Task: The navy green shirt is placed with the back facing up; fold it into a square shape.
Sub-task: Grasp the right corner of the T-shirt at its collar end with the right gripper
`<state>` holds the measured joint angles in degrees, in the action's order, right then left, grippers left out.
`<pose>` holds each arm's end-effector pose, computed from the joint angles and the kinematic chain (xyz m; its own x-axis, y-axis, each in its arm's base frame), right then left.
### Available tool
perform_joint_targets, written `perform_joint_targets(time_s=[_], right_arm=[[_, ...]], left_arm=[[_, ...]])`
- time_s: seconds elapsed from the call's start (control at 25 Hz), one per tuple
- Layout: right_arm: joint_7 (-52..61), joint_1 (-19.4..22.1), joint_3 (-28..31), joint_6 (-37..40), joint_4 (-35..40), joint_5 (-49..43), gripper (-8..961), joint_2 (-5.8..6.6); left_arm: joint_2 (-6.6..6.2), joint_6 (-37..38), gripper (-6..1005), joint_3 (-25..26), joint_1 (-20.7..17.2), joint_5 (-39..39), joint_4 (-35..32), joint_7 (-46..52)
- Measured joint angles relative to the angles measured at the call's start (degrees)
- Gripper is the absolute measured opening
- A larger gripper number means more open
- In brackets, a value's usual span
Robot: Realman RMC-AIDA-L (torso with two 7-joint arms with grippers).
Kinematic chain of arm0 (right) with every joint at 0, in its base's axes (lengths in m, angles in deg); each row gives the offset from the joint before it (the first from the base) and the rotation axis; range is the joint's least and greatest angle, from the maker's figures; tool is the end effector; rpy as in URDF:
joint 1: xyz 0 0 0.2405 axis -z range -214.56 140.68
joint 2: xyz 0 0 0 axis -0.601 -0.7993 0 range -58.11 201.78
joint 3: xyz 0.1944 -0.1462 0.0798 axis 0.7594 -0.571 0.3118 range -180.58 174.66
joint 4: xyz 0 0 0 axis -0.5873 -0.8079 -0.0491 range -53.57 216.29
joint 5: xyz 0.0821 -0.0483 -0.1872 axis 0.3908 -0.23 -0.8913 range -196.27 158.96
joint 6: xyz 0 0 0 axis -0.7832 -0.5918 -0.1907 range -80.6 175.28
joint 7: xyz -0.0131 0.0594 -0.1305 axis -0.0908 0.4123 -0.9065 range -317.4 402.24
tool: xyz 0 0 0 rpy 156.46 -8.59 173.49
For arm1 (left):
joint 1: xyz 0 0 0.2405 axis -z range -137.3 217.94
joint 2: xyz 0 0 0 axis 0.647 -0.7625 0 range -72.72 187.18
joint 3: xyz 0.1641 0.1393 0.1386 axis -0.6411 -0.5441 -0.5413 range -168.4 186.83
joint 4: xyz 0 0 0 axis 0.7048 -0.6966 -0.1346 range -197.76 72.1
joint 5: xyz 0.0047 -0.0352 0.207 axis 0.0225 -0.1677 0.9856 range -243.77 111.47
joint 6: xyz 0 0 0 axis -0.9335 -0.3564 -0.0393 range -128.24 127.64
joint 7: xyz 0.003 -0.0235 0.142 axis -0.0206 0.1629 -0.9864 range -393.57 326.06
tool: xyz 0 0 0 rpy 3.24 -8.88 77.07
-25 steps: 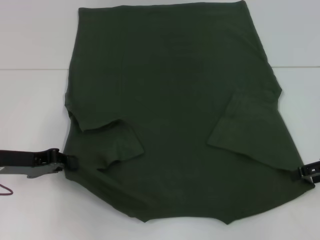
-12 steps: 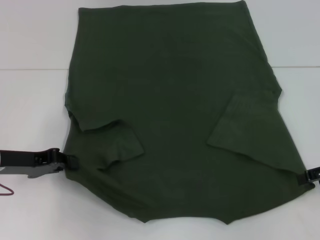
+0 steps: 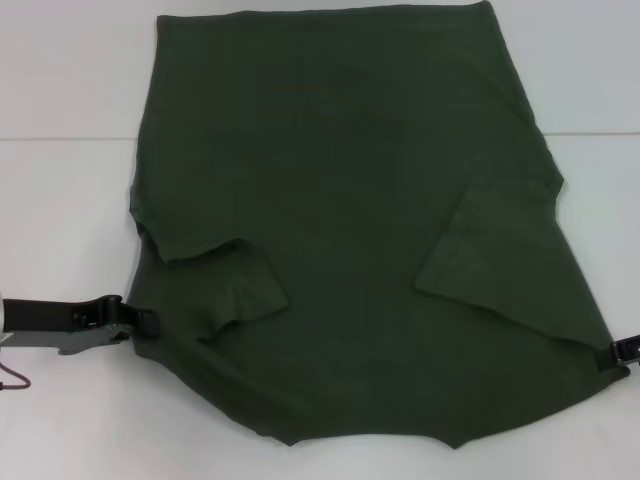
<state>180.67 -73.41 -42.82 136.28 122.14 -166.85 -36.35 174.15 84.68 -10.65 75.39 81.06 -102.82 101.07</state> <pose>0.3242 0.3489 0.0730 0.2376 -0.9647 -0.1132 -0.9441 -0.2020 -0.2604 -0.3238 0.3378 0.0313 0.0666 0.9261 0.3714 0.9978 -0.0646 -0.0178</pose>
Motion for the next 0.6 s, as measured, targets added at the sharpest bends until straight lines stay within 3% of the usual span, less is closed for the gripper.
perform_joint_targets(time_s=[0.6], right_arm=[[0.00,-0.48,-0.05,0.00,0.00,0.01,879,-0.07]], left_arm=[[0.02,-0.17,37,0.00,-0.27,-0.03,0.11,-0.45]])
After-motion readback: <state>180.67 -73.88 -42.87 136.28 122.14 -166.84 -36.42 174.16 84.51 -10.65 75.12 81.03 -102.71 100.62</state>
